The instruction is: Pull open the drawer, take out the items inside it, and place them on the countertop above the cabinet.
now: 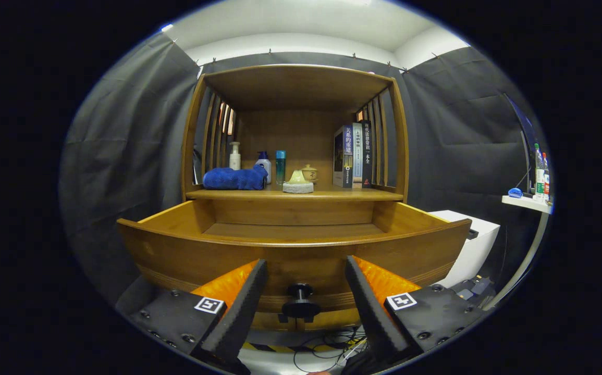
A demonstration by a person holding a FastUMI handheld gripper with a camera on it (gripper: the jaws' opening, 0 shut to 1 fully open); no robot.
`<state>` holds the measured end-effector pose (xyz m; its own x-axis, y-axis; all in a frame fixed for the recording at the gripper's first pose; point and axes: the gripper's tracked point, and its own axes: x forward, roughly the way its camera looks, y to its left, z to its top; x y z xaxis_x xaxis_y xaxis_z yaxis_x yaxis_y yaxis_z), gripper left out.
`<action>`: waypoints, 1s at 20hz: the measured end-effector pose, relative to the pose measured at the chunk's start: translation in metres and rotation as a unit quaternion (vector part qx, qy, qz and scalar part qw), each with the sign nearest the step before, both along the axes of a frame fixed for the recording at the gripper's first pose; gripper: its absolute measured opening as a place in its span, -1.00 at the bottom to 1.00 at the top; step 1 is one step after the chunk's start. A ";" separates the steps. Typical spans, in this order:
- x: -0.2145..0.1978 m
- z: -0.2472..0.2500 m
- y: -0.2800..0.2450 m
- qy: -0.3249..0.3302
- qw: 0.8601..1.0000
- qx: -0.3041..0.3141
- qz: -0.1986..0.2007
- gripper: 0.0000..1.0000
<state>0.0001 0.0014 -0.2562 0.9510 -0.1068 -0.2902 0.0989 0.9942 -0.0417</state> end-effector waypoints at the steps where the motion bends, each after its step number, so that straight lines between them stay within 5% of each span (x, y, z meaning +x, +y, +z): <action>1: 0.009 -0.004 -0.005 0.010 1.000 0.004 0.005 0.94; 20: 0.094 -0.002 -0.008 0.001 0.999 0.007 0.032 0.97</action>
